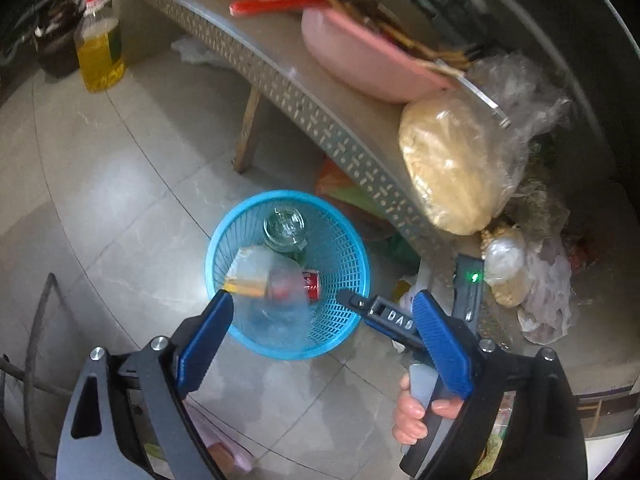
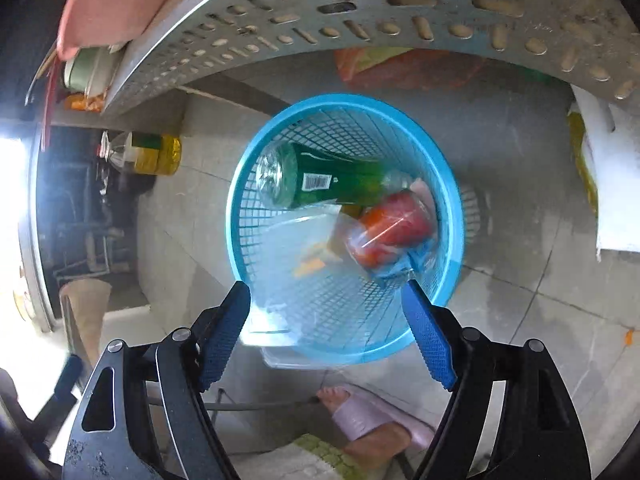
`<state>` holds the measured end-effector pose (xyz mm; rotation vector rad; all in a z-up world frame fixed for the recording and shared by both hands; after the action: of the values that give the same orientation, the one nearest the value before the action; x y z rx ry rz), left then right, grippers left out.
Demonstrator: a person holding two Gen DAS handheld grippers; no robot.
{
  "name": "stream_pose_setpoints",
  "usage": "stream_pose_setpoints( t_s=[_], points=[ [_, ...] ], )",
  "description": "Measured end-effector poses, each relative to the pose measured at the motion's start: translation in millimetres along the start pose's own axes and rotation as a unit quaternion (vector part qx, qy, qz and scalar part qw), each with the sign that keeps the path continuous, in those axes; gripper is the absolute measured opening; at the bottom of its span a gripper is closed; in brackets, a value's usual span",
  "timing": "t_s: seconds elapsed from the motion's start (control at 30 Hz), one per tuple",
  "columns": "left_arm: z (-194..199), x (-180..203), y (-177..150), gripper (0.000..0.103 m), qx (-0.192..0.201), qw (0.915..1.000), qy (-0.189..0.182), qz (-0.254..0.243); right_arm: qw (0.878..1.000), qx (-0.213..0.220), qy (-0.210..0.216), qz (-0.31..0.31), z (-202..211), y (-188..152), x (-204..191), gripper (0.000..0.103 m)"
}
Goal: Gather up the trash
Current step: 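Open both tools to drop the tray and can into the wastebasket, then move both tools back over the table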
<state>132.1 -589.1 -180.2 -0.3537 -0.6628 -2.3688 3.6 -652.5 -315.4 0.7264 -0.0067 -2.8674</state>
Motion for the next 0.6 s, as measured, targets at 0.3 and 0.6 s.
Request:
stream_pose_setpoints(
  t_s=[0.3,0.6],
  points=[
    [97.4,3.3,-13.3,0.089,0.064,0.9977,-0.017,-0.014,0.995,0.039,0.007,0.087,51.9,-43.7,-18.9,0.075],
    [197.8,-51.8,-79.3,0.091,0.125,0.9919,0.013,0.018,0.957,0.090,0.028,0.275,122.3,-103.4,-99.6,0.076]
  ],
)
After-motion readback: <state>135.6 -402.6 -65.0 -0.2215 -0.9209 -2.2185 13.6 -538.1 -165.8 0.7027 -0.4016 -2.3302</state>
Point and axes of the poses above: each gripper's, at about its wrist camera, not at the fingertips, and z roughly against the way its jaws point, x to its right, y to its top, the point moved 8 cm from there along -z, roughly the way its jaws point, and after that the axes turned 5 degrees about x, right-handed, at the moved point
